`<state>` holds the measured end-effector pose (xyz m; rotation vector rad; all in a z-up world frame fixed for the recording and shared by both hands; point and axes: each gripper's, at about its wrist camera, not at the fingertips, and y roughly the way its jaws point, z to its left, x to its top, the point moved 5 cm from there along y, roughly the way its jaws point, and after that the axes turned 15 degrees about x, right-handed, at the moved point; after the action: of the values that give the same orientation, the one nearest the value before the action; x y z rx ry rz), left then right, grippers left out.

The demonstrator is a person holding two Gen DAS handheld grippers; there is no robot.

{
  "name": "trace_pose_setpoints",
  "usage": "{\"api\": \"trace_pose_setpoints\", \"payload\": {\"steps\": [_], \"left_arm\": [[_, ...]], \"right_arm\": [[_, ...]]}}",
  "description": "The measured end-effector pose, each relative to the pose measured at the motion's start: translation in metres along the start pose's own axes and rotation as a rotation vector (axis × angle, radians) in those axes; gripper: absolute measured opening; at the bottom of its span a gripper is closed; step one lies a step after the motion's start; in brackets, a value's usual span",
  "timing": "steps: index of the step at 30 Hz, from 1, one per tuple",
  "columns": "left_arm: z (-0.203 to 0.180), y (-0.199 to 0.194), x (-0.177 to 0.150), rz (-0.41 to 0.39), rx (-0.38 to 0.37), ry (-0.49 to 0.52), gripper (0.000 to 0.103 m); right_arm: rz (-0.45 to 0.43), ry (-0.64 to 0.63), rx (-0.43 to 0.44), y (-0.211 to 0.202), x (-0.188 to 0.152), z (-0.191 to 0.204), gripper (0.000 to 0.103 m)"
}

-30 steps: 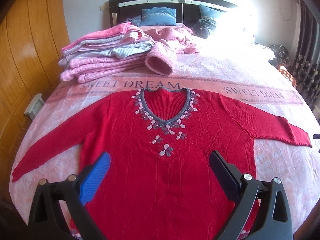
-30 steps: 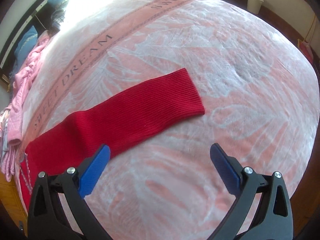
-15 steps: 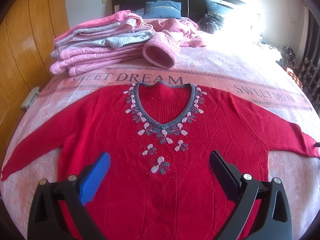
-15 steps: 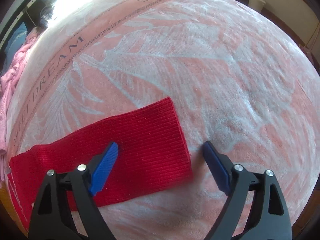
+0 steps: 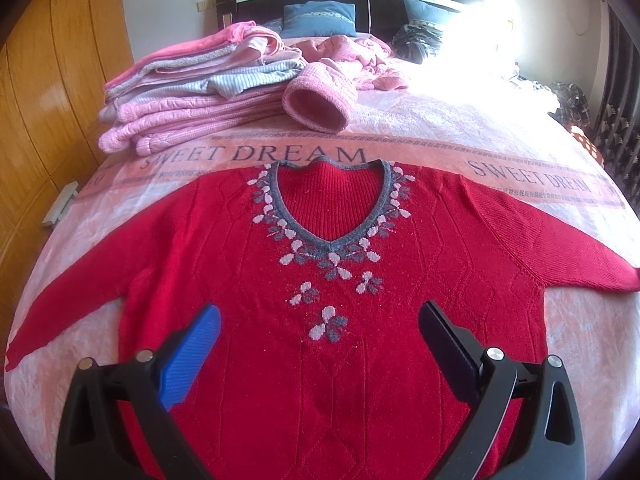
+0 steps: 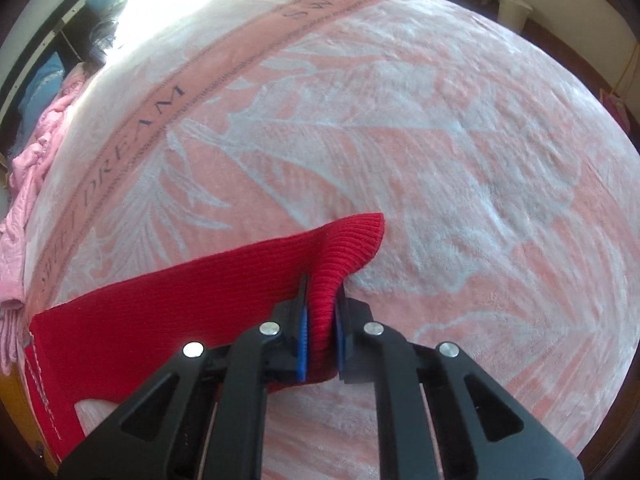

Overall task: Fold small clothes
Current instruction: 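Lift the sleeve cuff with the right tool and lay it across the sweater body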

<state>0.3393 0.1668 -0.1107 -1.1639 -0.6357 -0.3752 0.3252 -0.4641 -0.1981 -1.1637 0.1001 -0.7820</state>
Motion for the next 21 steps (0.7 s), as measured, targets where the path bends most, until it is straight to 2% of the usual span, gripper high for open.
{"api": "trace_pose_setpoints", "payload": {"steps": [2,5,7,9,15,18,21], "left_arm": [[0.006,0.007,0.000,0.019,0.003,-0.010,0.099],[0.020,0.018,0.003,0.047,0.011,-0.039,0.099],[0.032,0.024,0.006,0.067,0.010,-0.071,0.099],[0.041,0.028,0.009,0.078,0.008,-0.093,0.099],[0.062,0.034,0.017,0.081,0.017,-0.114,0.099],[0.069,0.040,0.016,0.087,0.017,-0.110,0.099],[0.075,0.048,0.014,0.101,0.007,-0.115,0.099]], "right_arm": [[-0.025,0.008,-0.010,0.002,0.000,0.003,0.009],[-0.097,-0.061,-0.015,-0.019,0.007,0.037,0.009],[-0.128,-0.132,0.035,-0.034,0.009,0.076,0.009],[-0.135,-0.211,0.124,-0.043,0.000,0.126,0.009],[-0.068,-0.530,0.299,-0.031,-0.066,0.299,0.009],[0.022,-0.608,0.409,-0.009,-0.110,0.372,0.009],[0.097,-0.666,0.473,0.016,-0.155,0.432,0.009]]}}
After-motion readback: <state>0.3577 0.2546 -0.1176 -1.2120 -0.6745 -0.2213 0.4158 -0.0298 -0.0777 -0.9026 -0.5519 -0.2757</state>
